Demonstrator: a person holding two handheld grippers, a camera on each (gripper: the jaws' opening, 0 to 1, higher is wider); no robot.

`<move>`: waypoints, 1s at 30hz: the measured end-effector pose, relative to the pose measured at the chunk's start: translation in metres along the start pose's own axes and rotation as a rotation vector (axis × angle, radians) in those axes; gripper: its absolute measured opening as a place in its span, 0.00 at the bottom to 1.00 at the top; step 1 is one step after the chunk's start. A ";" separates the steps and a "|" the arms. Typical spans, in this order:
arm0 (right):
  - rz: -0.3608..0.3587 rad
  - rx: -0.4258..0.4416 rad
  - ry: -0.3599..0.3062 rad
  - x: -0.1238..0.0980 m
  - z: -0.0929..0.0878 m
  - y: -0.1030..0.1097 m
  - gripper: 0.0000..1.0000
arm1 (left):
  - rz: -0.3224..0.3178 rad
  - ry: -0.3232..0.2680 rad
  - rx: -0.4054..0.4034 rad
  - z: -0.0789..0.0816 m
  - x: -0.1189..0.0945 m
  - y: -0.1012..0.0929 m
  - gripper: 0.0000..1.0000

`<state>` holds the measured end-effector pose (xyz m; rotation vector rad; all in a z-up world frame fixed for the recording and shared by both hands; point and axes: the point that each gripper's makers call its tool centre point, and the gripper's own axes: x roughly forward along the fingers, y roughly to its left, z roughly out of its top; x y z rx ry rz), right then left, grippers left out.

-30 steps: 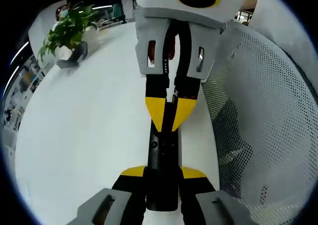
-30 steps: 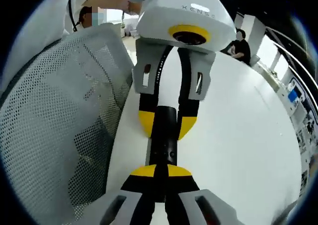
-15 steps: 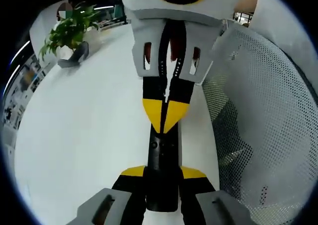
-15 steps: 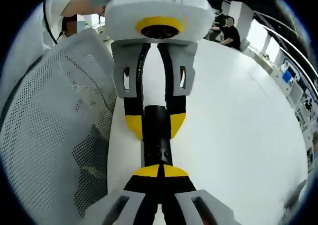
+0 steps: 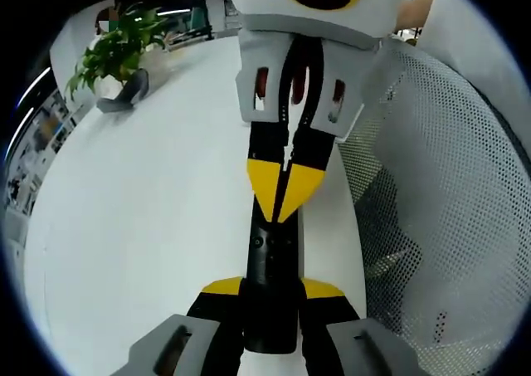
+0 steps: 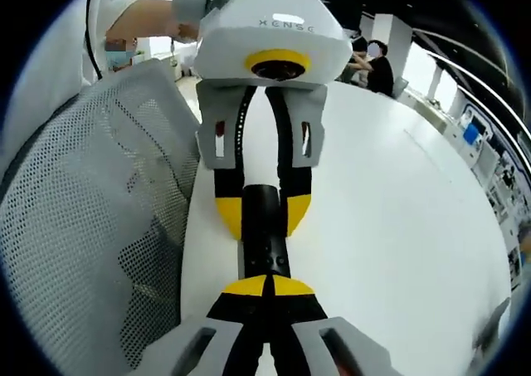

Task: Press the specified remote control buttons in sequence, fully releasing each button before pressing the next.

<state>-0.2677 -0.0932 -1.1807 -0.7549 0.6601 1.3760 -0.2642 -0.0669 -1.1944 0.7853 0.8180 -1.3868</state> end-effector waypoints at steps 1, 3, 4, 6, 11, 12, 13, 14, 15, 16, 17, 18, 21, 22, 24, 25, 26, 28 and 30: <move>0.001 0.005 -0.005 0.000 0.001 -0.001 0.00 | 0.000 0.000 0.000 0.000 0.000 0.000 0.24; 0.006 0.004 -0.007 -0.001 0.002 -0.001 0.00 | 0.000 -0.001 0.000 0.000 0.000 0.000 0.24; 0.008 0.003 -0.008 -0.001 0.003 -0.001 0.00 | 0.000 -0.001 -0.001 0.000 0.000 0.000 0.24; 0.014 -0.009 -0.008 0.000 0.005 0.001 0.00 | 0.000 -0.002 -0.001 0.000 0.000 0.000 0.24; 0.021 -0.034 0.034 0.004 0.006 0.002 0.00 | 0.000 -0.002 -0.001 0.000 0.000 0.000 0.24; 0.019 -0.032 0.040 0.004 0.005 0.002 0.00 | 0.000 -0.002 0.000 0.000 0.000 0.000 0.24; 0.019 -0.033 0.043 0.004 0.005 0.002 0.00 | 0.000 -0.002 0.000 0.000 0.000 0.000 0.24; 0.016 -0.035 0.053 0.004 0.005 0.002 0.00 | -0.001 -0.002 -0.001 0.000 0.000 0.000 0.24; 0.010 -0.043 0.065 0.004 0.005 0.002 0.00 | -0.001 -0.002 -0.001 0.000 0.000 0.000 0.24; 0.006 -0.049 0.072 0.005 0.005 0.002 0.00 | -0.001 -0.001 0.000 0.000 0.000 0.000 0.24; 0.001 -0.052 0.080 0.005 0.005 0.002 0.00 | -0.001 0.000 0.000 0.000 0.000 0.000 0.24; -0.001 -0.048 0.084 0.005 0.005 0.002 0.00 | 0.000 0.001 0.001 0.000 0.000 0.000 0.24; 0.011 -0.006 0.092 0.005 0.004 0.000 0.00 | 0.000 0.001 0.002 0.000 0.000 0.000 0.24; 0.018 0.016 0.091 0.005 0.004 -0.001 0.00 | 0.000 0.001 0.002 0.000 0.000 0.000 0.24; 0.025 0.045 0.083 0.005 0.004 -0.001 0.00 | 0.000 0.003 0.002 0.000 0.000 0.000 0.24; 0.026 0.052 0.077 0.004 0.004 -0.001 0.00 | 0.000 0.005 0.003 0.000 0.000 0.000 0.24; 0.026 0.067 0.068 0.004 0.004 -0.001 0.00 | 0.000 0.008 0.003 0.000 0.000 0.000 0.24; 0.026 0.079 0.061 0.004 0.003 -0.001 0.00 | 0.000 0.011 0.004 0.000 0.000 0.000 0.24; 0.038 0.085 0.054 0.003 0.004 -0.001 0.00 | -0.001 0.013 0.003 0.000 0.000 0.000 0.24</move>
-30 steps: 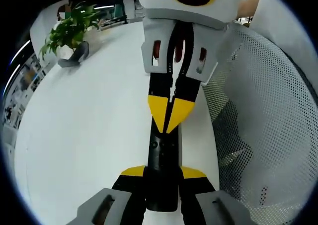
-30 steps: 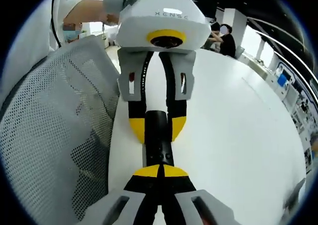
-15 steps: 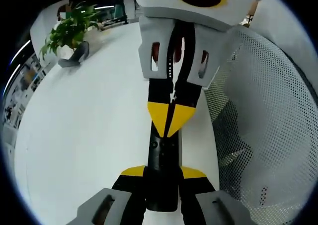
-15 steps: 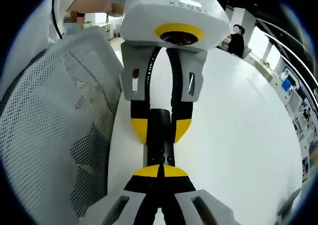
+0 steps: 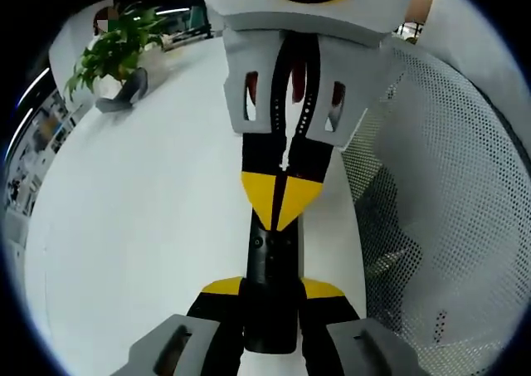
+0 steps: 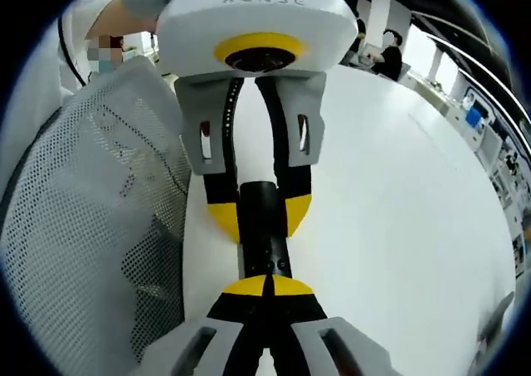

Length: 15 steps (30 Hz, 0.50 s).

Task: Press the specified remote control buttons in sequence, fully releasing each button before pressing the next.

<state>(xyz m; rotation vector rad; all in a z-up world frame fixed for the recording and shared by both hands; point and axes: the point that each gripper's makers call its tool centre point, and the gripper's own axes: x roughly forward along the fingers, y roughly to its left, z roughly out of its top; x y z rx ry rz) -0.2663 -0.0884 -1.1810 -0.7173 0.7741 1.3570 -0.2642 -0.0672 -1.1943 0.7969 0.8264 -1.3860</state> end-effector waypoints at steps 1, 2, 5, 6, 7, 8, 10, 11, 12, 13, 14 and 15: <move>0.006 0.010 -0.001 0.000 0.000 0.000 0.00 | 0.000 0.000 -0.001 0.000 0.000 0.000 0.24; 0.015 0.022 -0.004 0.000 0.000 0.000 0.00 | 0.000 -0.001 -0.001 0.000 0.000 0.000 0.24; 0.035 0.085 -0.017 -0.001 0.000 0.000 0.00 | 0.000 -0.002 -0.008 0.000 0.000 0.000 0.24; 0.037 0.089 -0.018 -0.002 0.000 -0.001 0.00 | 0.000 0.001 -0.015 0.000 0.000 0.000 0.24; 0.039 0.095 -0.017 -0.003 -0.001 -0.001 0.00 | 0.001 0.005 -0.013 0.000 0.000 0.000 0.24; 0.039 0.097 -0.015 -0.003 -0.002 0.000 0.00 | 0.002 0.009 -0.012 0.000 0.000 0.000 0.24; 0.033 0.093 0.016 -0.005 -0.007 0.000 0.00 | 0.004 0.018 -0.016 0.000 0.000 -0.001 0.24; 0.030 0.094 0.017 -0.007 -0.010 -0.001 0.00 | 0.004 0.020 -0.016 0.000 0.000 -0.001 0.24; 0.029 0.097 0.017 -0.008 -0.011 -0.001 0.00 | 0.005 0.022 -0.017 0.000 0.000 -0.001 0.24; 0.027 0.101 0.019 -0.009 -0.012 -0.001 0.00 | 0.005 0.023 -0.018 0.000 0.000 -0.001 0.24; 0.024 0.103 0.018 -0.009 -0.013 0.000 0.00 | 0.005 0.024 -0.018 0.000 0.000 -0.001 0.24; 0.020 0.102 0.018 -0.009 -0.012 0.000 0.00 | 0.006 0.024 -0.017 0.000 -0.001 -0.001 0.24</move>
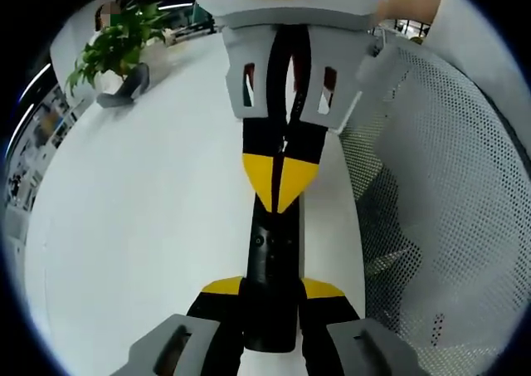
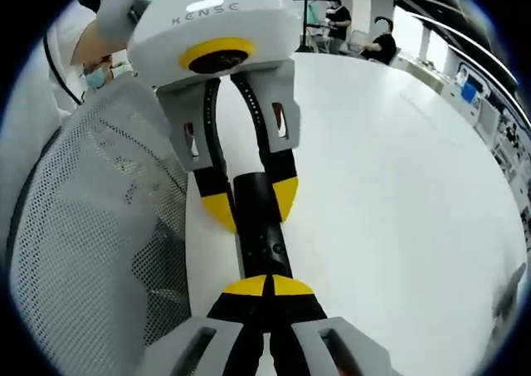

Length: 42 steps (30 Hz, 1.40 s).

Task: Press the specified remote control buttons in sequence, fully releasing each button before pressing the next.

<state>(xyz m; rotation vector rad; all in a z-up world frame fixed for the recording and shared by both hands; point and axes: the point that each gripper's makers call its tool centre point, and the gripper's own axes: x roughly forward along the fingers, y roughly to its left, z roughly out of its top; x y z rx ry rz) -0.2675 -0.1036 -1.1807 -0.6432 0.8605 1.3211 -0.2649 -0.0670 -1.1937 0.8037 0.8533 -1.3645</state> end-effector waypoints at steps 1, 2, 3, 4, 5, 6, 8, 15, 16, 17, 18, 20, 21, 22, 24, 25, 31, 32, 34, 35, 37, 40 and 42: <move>-0.007 -0.003 0.005 0.001 0.001 0.001 0.00 | 0.000 -0.001 0.000 0.000 0.000 0.000 0.24; -0.012 -0.010 0.014 0.001 0.001 0.001 0.00 | 0.000 -0.004 0.001 0.000 0.000 0.000 0.24; -0.019 -0.024 0.031 0.002 0.001 0.001 0.00 | 0.000 -0.007 0.002 0.000 -0.001 0.000 0.24; -0.023 -0.031 0.041 0.002 0.002 0.001 0.00 | -0.001 -0.010 0.004 0.000 -0.001 0.000 0.24; -0.026 -0.035 0.050 0.003 0.002 0.001 0.00 | -0.002 -0.012 0.005 0.000 -0.001 0.000 0.24; -0.033 -0.036 0.065 0.003 0.002 0.001 0.00 | -0.002 -0.013 0.004 0.000 -0.001 -0.001 0.24; -0.043 -0.040 0.085 0.004 0.002 0.001 0.00 | -0.002 -0.009 0.007 0.000 -0.001 -0.001 0.24; -0.063 -0.034 0.102 0.005 0.001 -0.003 0.00 | -0.015 -0.012 0.027 0.000 -0.001 -0.001 0.24; -0.057 -0.018 0.086 0.005 0.001 -0.003 0.00 | -0.018 -0.010 0.030 0.000 -0.001 -0.001 0.24; -0.054 -0.004 0.075 0.005 0.001 -0.003 0.00 | -0.021 -0.007 0.034 0.000 -0.001 -0.001 0.24; -0.048 0.017 0.060 0.005 0.001 -0.003 0.00 | -0.022 -0.006 0.034 0.000 -0.001 -0.001 0.24; -0.039 0.033 0.034 0.004 0.001 -0.003 0.00 | -0.021 -0.005 0.032 0.001 -0.001 -0.001 0.24; -0.031 0.044 0.013 0.004 0.002 -0.003 0.00 | -0.019 -0.008 0.027 0.001 -0.001 -0.001 0.24; -0.021 0.044 -0.014 0.003 0.001 -0.003 0.00 | -0.017 -0.010 0.024 0.000 -0.001 -0.001 0.24; -0.004 0.075 -0.046 0.001 0.001 -0.003 0.00 | -0.014 -0.011 0.017 0.000 -0.001 -0.001 0.24; 0.001 0.077 -0.046 0.001 0.001 -0.003 0.00 | -0.012 -0.006 0.012 0.001 -0.001 -0.001 0.24; 0.007 0.061 0.003 -0.005 -0.008 -0.006 0.00 | -0.010 0.006 0.008 0.000 -0.001 0.000 0.24; 0.002 0.057 0.003 -0.007 -0.010 -0.007 0.00 | -0.010 0.003 0.010 0.000 -0.001 0.000 0.24; -0.004 0.053 0.003 -0.010 -0.014 -0.006 0.00 | -0.010 -0.001 0.007 0.000 -0.001 0.000 0.24; -0.009 0.049 -0.001 -0.009 -0.014 -0.006 0.00 | -0.010 -0.003 0.007 0.000 -0.001 0.000 0.24; -0.036 -0.025 -0.004 -0.008 -0.012 -0.007 0.00 | -0.010 -0.001 0.007 0.000 -0.001 0.000 0.24; -0.042 -0.080 -0.008 -0.006 -0.009 -0.002 0.00 | -0.010 0.001 0.010 0.000 -0.001 0.000 0.24; -0.063 -0.125 0.001 -0.004 -0.007 -0.004 0.00 | -0.010 -0.002 0.009 0.000 -0.001 0.000 0.24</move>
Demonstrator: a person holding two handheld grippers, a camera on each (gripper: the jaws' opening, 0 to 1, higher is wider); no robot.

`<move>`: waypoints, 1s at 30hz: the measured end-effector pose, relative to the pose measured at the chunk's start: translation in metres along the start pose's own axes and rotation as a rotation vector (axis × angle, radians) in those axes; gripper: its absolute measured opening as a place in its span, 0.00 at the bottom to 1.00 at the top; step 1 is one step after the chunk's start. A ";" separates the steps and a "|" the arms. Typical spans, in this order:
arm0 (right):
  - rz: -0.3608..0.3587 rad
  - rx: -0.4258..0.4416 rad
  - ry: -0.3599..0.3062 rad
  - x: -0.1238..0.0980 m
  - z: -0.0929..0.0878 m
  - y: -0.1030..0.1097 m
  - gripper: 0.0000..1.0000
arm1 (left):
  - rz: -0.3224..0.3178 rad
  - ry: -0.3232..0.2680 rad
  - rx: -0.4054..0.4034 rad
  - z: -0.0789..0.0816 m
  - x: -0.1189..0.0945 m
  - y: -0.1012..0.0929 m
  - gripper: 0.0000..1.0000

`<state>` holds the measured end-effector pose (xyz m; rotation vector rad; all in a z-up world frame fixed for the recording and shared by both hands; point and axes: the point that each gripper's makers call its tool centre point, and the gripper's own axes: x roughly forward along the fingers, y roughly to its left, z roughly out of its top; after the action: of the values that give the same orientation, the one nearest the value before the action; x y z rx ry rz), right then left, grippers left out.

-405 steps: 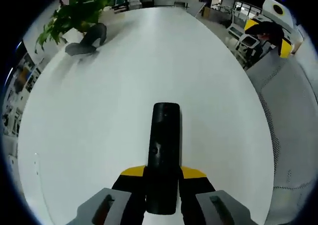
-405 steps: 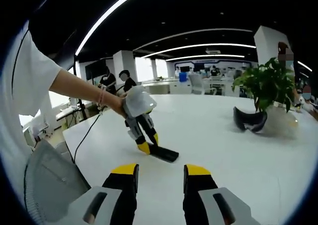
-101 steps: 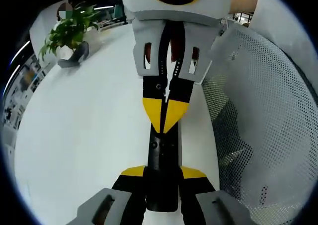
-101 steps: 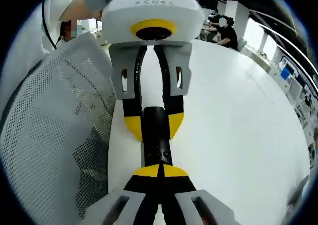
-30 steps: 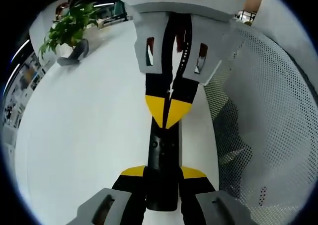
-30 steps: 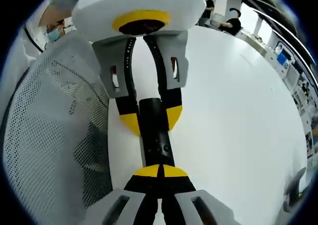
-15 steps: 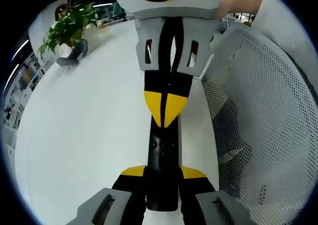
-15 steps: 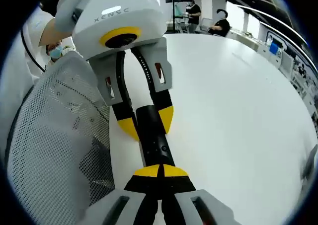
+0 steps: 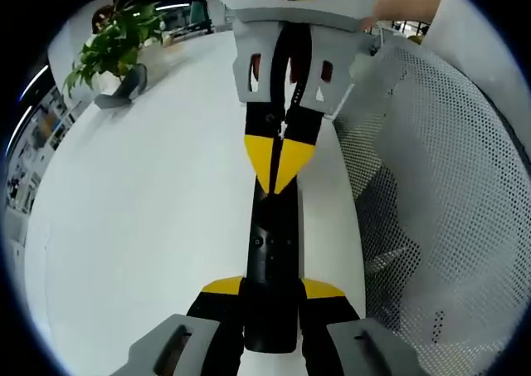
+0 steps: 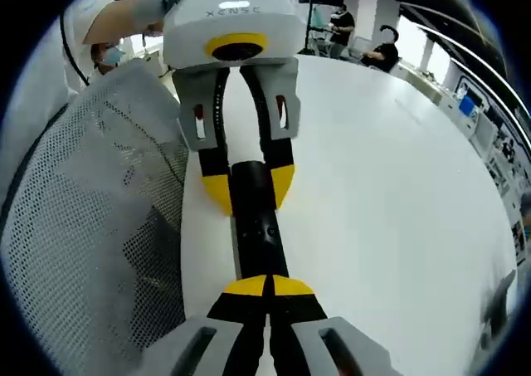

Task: Press the specified remote control buttons in sequence, fully releasing each button before pressing the next.

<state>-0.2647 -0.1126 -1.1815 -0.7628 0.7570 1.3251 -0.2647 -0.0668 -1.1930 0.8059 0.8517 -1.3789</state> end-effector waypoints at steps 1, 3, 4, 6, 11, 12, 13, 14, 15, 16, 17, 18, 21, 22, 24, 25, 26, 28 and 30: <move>0.007 -0.007 0.008 0.000 0.000 0.001 0.00 | 0.000 -0.001 -0.001 0.000 0.000 0.000 0.24; 0.009 -0.009 0.026 0.001 0.001 0.002 0.00 | 0.000 -0.001 0.000 0.000 0.000 0.000 0.24; 0.011 -0.007 0.034 0.001 0.001 0.001 0.00 | 0.000 0.000 0.001 0.000 0.000 0.000 0.24; 0.015 -0.028 0.061 0.002 0.001 0.001 0.00 | -0.001 0.002 0.005 0.000 0.000 0.000 0.24; 0.014 -0.118 0.096 0.004 0.002 0.002 0.00 | -0.005 -0.004 0.007 0.000 0.000 0.000 0.24; 0.012 -0.113 0.099 0.005 0.002 0.001 0.00 | -0.005 -0.003 0.007 0.000 0.000 0.000 0.24; 0.009 -0.105 0.103 0.005 0.002 0.001 0.00 | -0.005 -0.003 0.008 0.000 0.000 0.000 0.24; 0.005 -0.105 0.105 0.005 0.002 0.001 0.00 | -0.005 -0.002 0.008 0.000 0.000 0.000 0.24; 0.000 -0.102 0.103 0.004 0.001 0.000 0.00 | -0.005 -0.002 0.007 0.000 0.000 0.000 0.24; -0.009 -0.069 0.089 0.004 0.002 0.000 0.00 | -0.005 -0.003 0.007 0.000 0.000 0.000 0.24; -0.016 -0.031 0.073 0.004 0.002 0.000 0.00 | -0.005 -0.004 0.007 0.000 0.000 0.000 0.24; -0.022 0.018 0.046 0.003 0.002 -0.001 0.00 | -0.005 -0.005 0.006 0.000 0.000 0.000 0.24; -0.029 0.092 -0.027 0.003 0.004 -0.002 0.00 | -0.003 -0.006 0.004 0.000 0.000 0.000 0.24; -0.028 0.165 -0.073 0.002 0.004 -0.003 0.00 | -0.003 -0.006 0.003 0.000 0.000 0.000 0.24; -0.025 0.202 -0.118 0.001 0.004 -0.003 0.00 | -0.001 -0.006 0.002 0.000 0.000 0.000 0.24; -0.026 0.186 -0.109 0.000 0.002 -0.003 0.00 | 0.000 -0.006 0.000 0.000 0.000 0.000 0.24; -0.029 0.209 -0.118 0.001 0.004 -0.003 0.00 | 0.001 -0.007 0.000 0.000 0.000 0.000 0.24; -0.023 0.215 -0.132 0.002 0.006 -0.002 0.00 | 0.001 -0.008 0.000 0.000 0.000 0.000 0.24; -0.018 0.205 -0.140 0.003 0.008 -0.001 0.00 | 0.000 -0.007 0.000 0.000 0.000 0.000 0.24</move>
<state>-0.2632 -0.1042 -1.1793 -0.5073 0.7589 1.2488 -0.2648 -0.0666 -1.1930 0.8009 0.8458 -1.3813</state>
